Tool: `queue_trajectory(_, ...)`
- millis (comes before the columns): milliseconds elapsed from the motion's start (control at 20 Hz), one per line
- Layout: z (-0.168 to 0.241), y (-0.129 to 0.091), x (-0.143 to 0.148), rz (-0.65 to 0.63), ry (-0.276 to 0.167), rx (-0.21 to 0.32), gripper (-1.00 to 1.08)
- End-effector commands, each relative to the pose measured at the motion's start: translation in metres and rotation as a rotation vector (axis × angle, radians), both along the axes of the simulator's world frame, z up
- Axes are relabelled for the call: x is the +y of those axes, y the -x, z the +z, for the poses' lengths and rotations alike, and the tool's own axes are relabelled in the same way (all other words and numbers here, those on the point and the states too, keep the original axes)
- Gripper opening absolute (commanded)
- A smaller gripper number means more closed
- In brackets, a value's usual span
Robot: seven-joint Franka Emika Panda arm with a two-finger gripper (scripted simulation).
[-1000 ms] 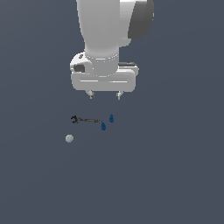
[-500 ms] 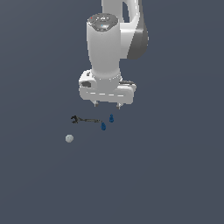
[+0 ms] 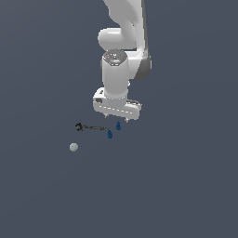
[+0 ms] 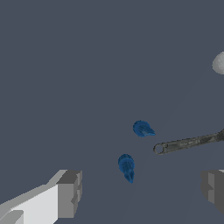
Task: Pick up a designated object from a clutter of objects.
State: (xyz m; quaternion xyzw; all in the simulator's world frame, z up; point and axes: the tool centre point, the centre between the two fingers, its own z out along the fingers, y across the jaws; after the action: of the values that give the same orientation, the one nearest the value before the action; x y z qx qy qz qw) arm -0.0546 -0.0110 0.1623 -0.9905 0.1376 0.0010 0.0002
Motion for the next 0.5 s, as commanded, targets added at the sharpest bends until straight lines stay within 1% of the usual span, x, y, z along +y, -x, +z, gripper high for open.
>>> queue_trajectory(0, -0.019, 0.012, 0.002, -0.034, 0.0, -0.001, 1.0)
queue_trajectory(200, -0.041, 0.029, 0.004, -0.076, 0.001, -0.001, 1.0)
queue_trajectory(450, -0.059, 0.045, 0.006, -0.113, 0.001, -0.002, 1.0)
